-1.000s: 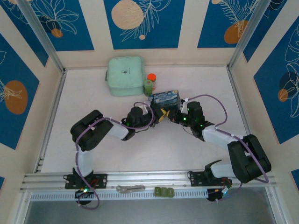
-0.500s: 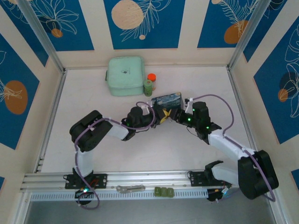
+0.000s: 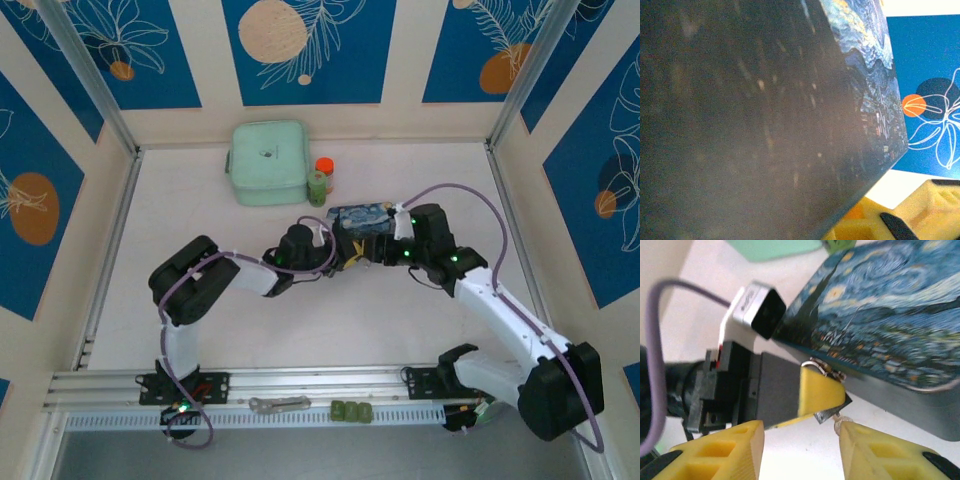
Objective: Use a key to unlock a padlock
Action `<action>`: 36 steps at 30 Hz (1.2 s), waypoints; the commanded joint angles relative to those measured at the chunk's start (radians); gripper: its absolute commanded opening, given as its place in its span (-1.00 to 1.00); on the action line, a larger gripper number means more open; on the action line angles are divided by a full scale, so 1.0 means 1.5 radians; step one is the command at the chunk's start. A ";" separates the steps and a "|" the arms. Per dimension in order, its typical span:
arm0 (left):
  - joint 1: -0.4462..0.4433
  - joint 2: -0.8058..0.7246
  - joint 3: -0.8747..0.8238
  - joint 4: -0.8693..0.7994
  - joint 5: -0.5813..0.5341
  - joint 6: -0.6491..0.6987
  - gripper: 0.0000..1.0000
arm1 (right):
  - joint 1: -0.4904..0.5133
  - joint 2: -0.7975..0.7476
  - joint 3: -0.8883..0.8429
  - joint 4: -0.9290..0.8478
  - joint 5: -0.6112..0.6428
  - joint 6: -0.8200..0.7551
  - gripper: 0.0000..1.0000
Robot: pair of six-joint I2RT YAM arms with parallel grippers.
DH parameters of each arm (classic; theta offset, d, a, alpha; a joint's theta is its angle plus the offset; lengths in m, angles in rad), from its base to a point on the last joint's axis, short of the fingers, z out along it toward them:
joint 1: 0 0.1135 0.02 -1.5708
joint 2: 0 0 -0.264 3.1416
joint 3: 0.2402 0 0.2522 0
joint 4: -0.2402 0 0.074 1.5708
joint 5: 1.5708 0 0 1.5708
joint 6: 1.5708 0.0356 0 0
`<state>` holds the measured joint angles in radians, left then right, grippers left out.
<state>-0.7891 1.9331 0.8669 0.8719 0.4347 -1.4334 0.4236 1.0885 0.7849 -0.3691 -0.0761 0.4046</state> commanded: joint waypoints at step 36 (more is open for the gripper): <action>0.040 -0.053 0.021 -0.020 0.103 -0.015 -1.00 | 0.265 0.258 0.127 -0.100 0.481 -0.261 -0.22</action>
<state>-0.7349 1.8858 0.8669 0.7650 0.5480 -1.4372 0.8089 1.4815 0.9932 -0.5713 0.6067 0.0586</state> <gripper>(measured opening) 0.134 0.396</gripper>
